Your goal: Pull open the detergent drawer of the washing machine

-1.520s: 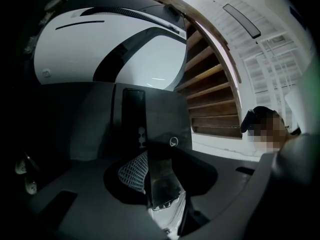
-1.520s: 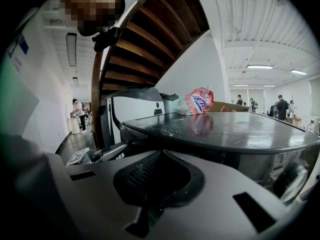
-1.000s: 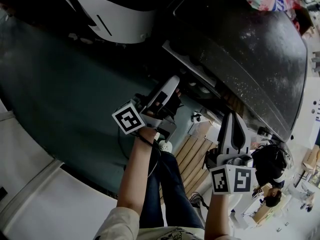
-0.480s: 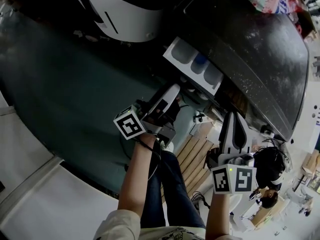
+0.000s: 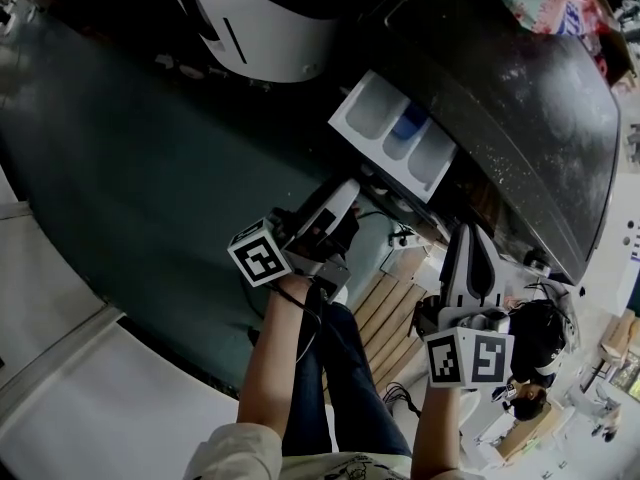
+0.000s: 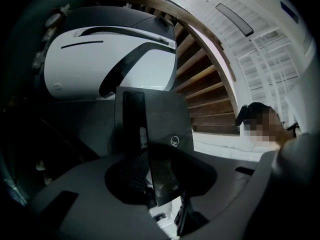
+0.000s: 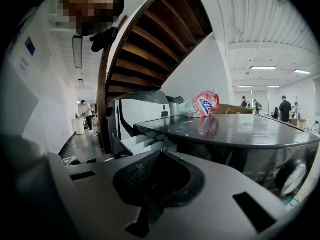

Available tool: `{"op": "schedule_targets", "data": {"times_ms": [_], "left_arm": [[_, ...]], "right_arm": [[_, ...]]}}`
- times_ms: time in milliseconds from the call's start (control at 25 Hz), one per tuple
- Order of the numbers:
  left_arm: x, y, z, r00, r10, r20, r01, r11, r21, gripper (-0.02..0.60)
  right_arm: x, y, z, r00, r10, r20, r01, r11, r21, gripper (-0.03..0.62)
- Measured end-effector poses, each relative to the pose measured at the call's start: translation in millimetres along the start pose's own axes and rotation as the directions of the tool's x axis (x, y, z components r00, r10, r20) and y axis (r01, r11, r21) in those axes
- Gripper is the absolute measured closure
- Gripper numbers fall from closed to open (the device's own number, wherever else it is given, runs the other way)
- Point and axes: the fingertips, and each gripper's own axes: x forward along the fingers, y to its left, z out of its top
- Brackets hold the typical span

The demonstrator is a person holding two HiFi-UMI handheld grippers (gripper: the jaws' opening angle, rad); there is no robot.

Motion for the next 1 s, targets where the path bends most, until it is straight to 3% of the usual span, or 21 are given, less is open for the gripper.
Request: {"op": "schedule_targets", "data": {"times_ms": [440,560,640,760,1000], "left_arm": [[-27,-10,-3,1.0,0.019,0.0,-0.019,1.0,0.023,0.448],[-35,-7,-3,0.998,0.055,0.013,-0.056,0.998,0.032,0.46],[-43,-6,1,0.996,0.072,0.049,-0.074,0.996,0.04,0.569],[-49,-11,9,0.994,0.061,0.094,-0.065,0.997,0.04,0.569],[-49,-5,10,0.99,0.099,0.1,-0.102,0.994,0.025,0.569]], "right_arm": [[-8,15,-1,1.0,0.022,0.002,-0.022,1.0,-0.011,0.58],[-9,20,-1,0.999,0.032,0.001,-0.032,0.999,-0.016,0.58],[-10,23,-2,0.999,0.036,0.003,-0.036,0.999,-0.015,0.58],[-11,27,-3,0.999,0.042,0.004,-0.042,0.999,-0.015,0.58],[-15,32,-3,0.999,0.054,0.003,-0.054,0.998,-0.02,0.58]]}}
